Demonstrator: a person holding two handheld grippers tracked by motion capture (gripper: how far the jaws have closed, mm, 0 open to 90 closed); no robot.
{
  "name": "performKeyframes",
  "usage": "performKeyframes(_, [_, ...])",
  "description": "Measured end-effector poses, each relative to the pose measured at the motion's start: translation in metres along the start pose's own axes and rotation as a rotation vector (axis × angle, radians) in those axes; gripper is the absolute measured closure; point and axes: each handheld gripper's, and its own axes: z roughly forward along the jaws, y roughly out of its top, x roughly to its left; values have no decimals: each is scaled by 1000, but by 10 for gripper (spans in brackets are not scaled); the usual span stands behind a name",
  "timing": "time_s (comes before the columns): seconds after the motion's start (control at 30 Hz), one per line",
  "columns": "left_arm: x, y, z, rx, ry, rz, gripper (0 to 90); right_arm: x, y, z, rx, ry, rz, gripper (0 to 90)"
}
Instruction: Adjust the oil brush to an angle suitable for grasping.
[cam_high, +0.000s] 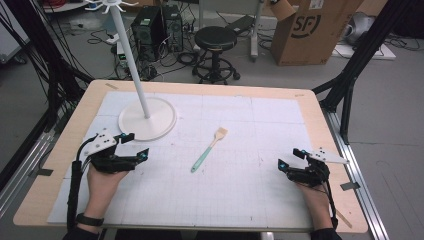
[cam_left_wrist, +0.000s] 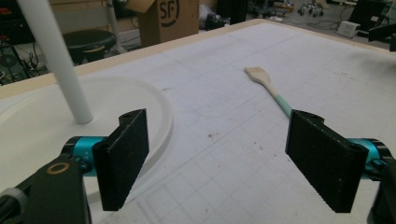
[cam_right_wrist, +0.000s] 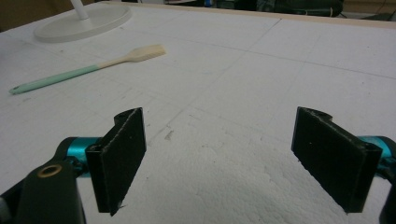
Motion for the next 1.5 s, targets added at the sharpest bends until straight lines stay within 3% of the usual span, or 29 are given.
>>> performKeyframes(0.27, [-12, 8, 35, 39, -29, -34, 218, 0, 0, 0, 2, 2, -2, 175])
performKeyframes(0.87, [-46, 25, 107, 130, -114, -15, 238, -1, 0, 1, 5, 2, 2, 177])
performKeyframes(1.23, [-67, 27, 147, 177, -152, -18, 306, 0, 0, 1, 6, 0, 3, 178])
performKeyframes(1.5, [-77, 20, 166, 226, -142, -18, 388, 0, 0, 1, 6, 0, 2, 179])
